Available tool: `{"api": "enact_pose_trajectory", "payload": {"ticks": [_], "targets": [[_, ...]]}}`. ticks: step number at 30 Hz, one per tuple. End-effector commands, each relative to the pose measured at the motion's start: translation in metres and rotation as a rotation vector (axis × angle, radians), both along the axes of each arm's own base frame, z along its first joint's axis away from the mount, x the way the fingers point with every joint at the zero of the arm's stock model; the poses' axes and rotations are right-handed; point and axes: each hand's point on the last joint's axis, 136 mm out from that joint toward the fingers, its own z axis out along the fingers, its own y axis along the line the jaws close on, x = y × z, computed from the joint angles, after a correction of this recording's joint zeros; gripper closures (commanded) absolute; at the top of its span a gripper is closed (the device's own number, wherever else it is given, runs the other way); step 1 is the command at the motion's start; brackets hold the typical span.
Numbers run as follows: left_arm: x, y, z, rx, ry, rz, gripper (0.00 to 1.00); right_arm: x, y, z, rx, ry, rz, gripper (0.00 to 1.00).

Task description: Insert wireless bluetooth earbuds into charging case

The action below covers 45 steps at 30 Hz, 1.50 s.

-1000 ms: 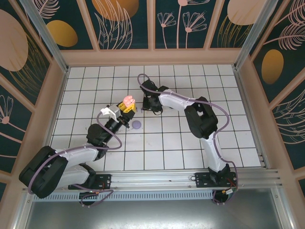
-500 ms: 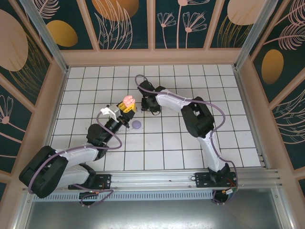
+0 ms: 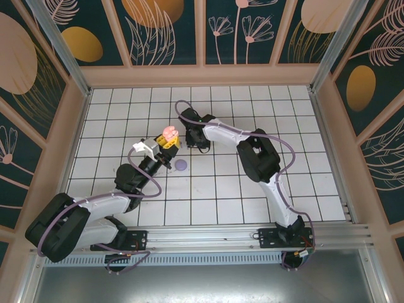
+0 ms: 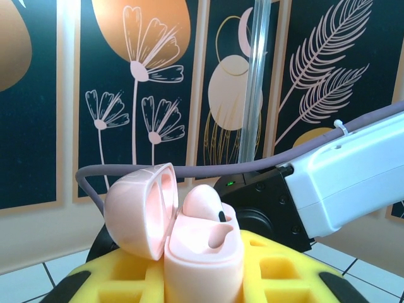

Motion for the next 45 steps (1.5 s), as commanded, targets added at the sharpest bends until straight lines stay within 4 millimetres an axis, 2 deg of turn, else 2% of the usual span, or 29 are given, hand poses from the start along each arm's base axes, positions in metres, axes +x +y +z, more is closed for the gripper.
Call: {"api": "enact_pose_trajectory", "payload": {"ticks": [1, 8, 12, 19, 27, 35, 40, 45], "targets": [[-0.002, 0.006, 0.023, -0.061, -0.056, 0.006, 1.00, -0.011, -0.003, -0.018, -0.069, 0.036, 0.026, 0.70], [-0.001, 0.006, 0.023, -0.067, -0.050, 0.008, 1.00, -0.013, -0.002, -0.020, -0.078, 0.033, 0.032, 0.77], [-0.001, 0.006, 0.024, -0.067, -0.049, 0.008, 1.00, -0.011, -0.001, -0.012, -0.065, 0.014, 0.027, 0.81], [0.000, 0.003, 0.028, -0.054, -0.052, 0.003, 1.00, -0.005, -0.008, 0.024, -0.014, -0.073, -0.005, 0.83], [0.001, -0.003, 0.030, -0.025, -0.057, -0.017, 1.00, -0.006, -0.030, 0.070, 0.016, -0.187, -0.032, 0.84], [-0.001, -0.011, 0.026, 0.024, -0.065, -0.050, 1.00, -0.015, -0.065, 0.128, 0.061, -0.313, -0.071, 0.84], [-0.006, -0.019, 0.019, 0.078, -0.075, -0.089, 1.00, -0.023, -0.081, 0.182, 0.117, -0.425, -0.072, 0.84], [-0.012, -0.029, 0.010, 0.127, -0.081, -0.148, 1.00, -0.036, -0.088, 0.243, 0.216, -0.546, -0.045, 0.84]]}}
